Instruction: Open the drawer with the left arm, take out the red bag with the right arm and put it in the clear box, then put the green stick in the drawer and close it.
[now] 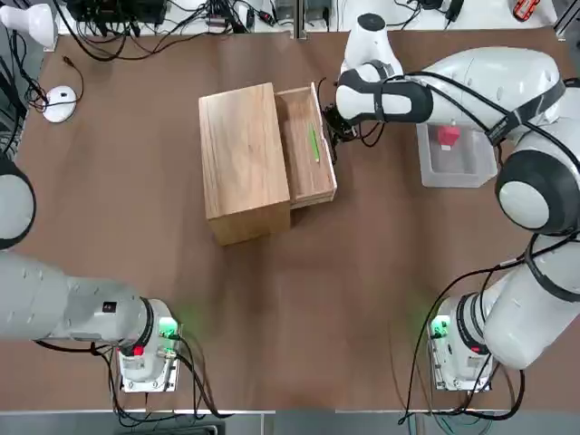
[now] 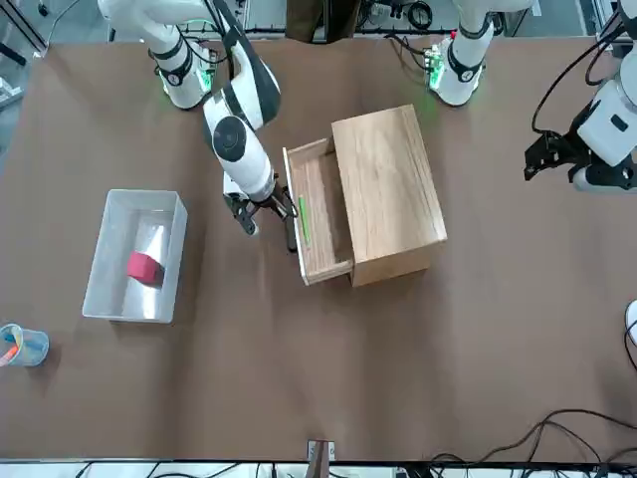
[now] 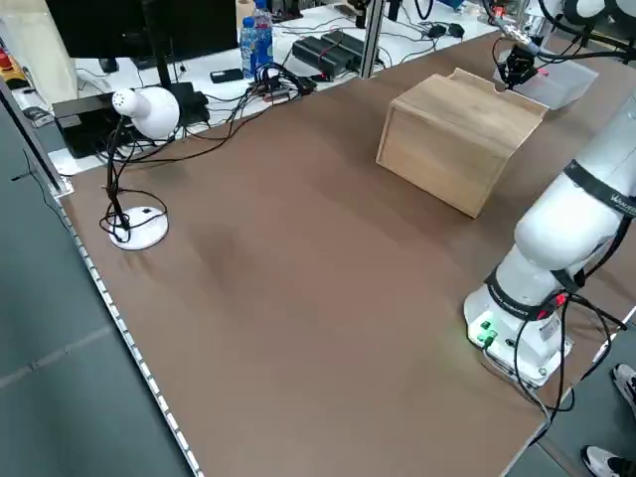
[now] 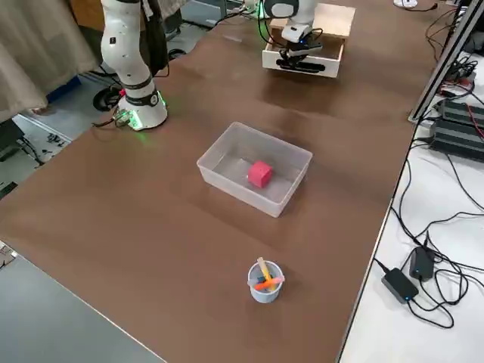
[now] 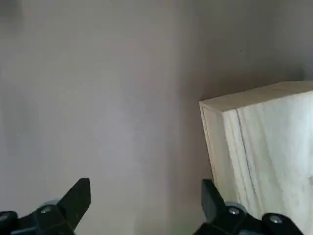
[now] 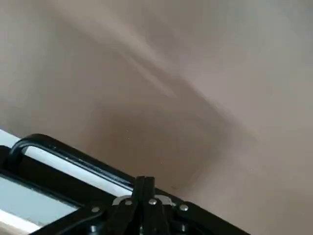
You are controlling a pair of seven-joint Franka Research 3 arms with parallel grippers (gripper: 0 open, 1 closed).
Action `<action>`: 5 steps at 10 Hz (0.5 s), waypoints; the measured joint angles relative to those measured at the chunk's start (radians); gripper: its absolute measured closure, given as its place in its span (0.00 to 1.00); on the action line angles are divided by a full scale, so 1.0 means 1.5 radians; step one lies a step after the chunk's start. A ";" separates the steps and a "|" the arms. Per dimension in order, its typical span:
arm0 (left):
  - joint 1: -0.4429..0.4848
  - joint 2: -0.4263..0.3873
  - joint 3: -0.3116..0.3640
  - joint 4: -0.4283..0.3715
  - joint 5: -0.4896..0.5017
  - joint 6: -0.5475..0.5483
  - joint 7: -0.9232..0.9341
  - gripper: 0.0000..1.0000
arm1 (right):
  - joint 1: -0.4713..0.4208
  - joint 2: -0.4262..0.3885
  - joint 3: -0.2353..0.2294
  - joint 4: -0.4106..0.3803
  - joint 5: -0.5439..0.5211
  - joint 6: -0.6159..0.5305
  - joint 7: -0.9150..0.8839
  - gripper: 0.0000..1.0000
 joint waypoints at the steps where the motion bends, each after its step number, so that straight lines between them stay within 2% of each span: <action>1: 0.001 0.000 0.000 0.000 0.000 0.000 0.000 0.00 | 0.000 0.000 -0.001 0.000 0.002 0.001 0.005 0.99; 3: 0.001 0.000 0.000 0.000 0.000 0.000 0.000 0.00 | -0.010 0.001 -0.004 0.000 0.009 0.016 0.011 0.99; 5: 0.003 0.001 0.000 0.000 0.000 0.000 0.000 0.00 | -0.045 0.016 -0.010 0.001 0.009 0.035 0.009 0.99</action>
